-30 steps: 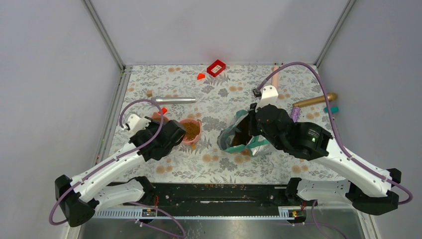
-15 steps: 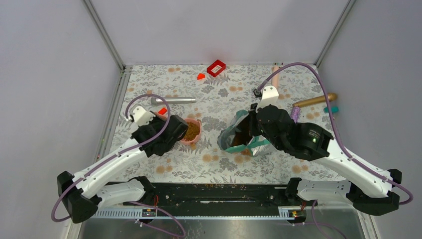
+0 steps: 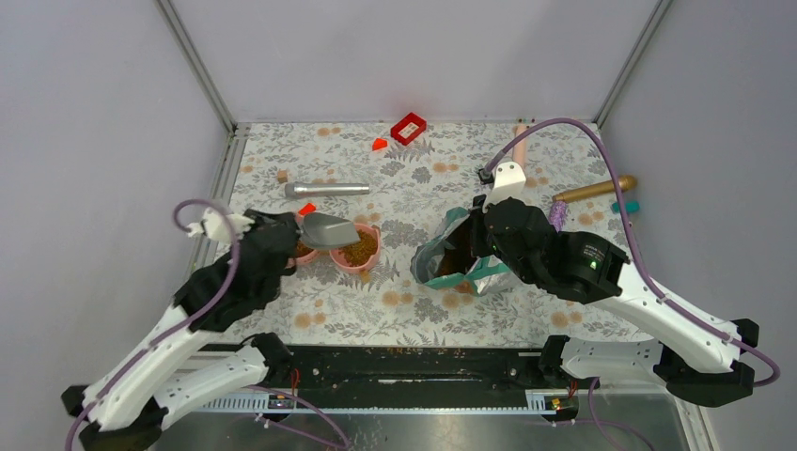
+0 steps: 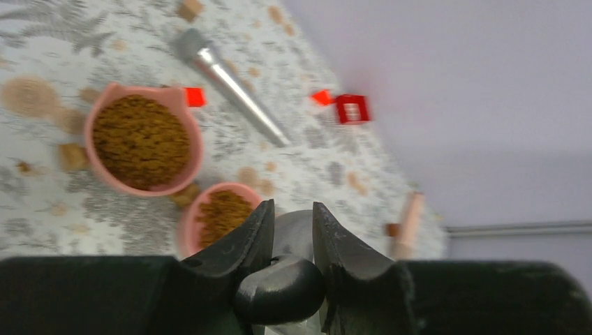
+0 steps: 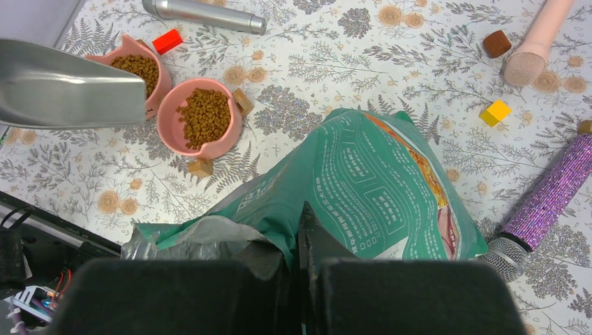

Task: Serve the pet food
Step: Pour the pet food into the pet food bowl, then collect the pet food from the pet food bag.

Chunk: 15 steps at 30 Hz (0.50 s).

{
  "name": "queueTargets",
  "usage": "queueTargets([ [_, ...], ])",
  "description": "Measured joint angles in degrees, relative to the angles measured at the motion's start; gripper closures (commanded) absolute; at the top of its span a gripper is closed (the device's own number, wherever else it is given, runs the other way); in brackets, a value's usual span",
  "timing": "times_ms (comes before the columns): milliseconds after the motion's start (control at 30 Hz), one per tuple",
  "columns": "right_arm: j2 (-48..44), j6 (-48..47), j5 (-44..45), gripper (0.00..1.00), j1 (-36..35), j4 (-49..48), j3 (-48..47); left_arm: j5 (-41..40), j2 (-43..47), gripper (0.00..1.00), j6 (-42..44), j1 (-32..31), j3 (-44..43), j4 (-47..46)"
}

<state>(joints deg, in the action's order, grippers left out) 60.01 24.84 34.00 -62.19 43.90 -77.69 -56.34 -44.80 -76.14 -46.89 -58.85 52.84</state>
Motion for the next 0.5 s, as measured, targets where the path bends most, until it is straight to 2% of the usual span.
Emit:
queueTargets([
  [133, 0.09, -0.11, 0.02, 1.0, 0.0, 0.07, -0.13, 4.9, 11.69, 1.0, 5.11, 0.07, 1.62, -7.41],
  [233, 0.81, -0.24, 0.11, 1.0, 0.0, 0.76, -0.94, 10.29, 16.7, 1.0, 11.13, 0.11, 1.55, -14.67],
  [367, 2.71, -0.28, 0.98, 1.0, 0.0, 1.84, -2.78, 17.92, 17.09, 1.0, 16.48, 0.11, 0.85, -21.64],
  [500, 3.91, -0.37, 1.14, 1.0, 0.0, 2.36, -3.89, 27.45, 13.27, 1.0, 20.04, 0.11, -1.27, -27.32],
])
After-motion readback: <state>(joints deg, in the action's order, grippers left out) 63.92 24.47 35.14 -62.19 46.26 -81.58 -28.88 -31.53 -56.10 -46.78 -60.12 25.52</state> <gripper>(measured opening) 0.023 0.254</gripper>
